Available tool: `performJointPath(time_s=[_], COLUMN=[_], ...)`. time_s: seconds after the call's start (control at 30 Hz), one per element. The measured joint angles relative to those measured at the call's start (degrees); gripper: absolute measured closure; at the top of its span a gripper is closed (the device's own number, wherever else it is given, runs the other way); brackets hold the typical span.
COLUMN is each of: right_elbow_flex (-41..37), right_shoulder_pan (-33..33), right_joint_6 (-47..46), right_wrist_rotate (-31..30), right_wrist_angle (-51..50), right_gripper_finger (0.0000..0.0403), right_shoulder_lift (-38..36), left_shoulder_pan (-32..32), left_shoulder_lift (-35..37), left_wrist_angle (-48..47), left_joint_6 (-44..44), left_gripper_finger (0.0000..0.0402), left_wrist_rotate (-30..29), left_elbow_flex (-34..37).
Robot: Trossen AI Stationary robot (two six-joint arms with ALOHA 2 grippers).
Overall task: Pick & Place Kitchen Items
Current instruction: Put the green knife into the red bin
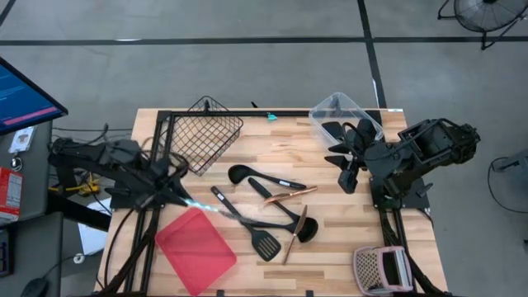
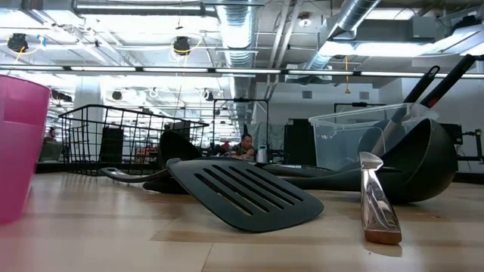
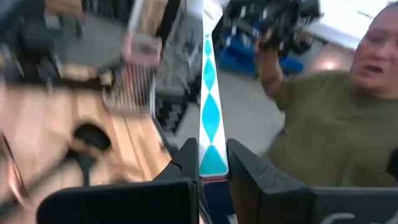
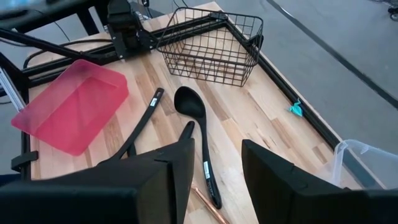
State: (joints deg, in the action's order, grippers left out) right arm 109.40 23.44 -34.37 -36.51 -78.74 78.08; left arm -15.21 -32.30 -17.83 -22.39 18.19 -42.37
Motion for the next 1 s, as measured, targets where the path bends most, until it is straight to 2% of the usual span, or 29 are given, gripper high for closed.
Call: performJointPath(time_s=[0.23,0.57,1.0], right_elbow_flex=[0.0,0.0,0.0], right_shoulder_pan=[0.0,0.0,-0.2], right_joint_6=[-2.8,-4.7,-4.7], right_wrist_rotate=[-1.2,-1.3,-2.8], right_wrist_angle=[0.0,0.0,0.0], right_gripper_finger=[0.0272,0.0272,0.0272], right_shoulder_lift=[0.0,0.0,0.0], left_shoulder_pan=[-5.6,-11.8,-18.2], left_shoulder_lift=[-1.6,-1.4,-1.4], left_wrist_angle=[-10.4,-24.9,-30.8], left_joint_6=[-2.4,-10.5,-16.9], left_gripper_finger=[0.0373,0.0372,0.0369], left_wrist_rotate=[0.7,-0.3,-4.4], left_elbow_flex=[0.0,0.0,0.0])
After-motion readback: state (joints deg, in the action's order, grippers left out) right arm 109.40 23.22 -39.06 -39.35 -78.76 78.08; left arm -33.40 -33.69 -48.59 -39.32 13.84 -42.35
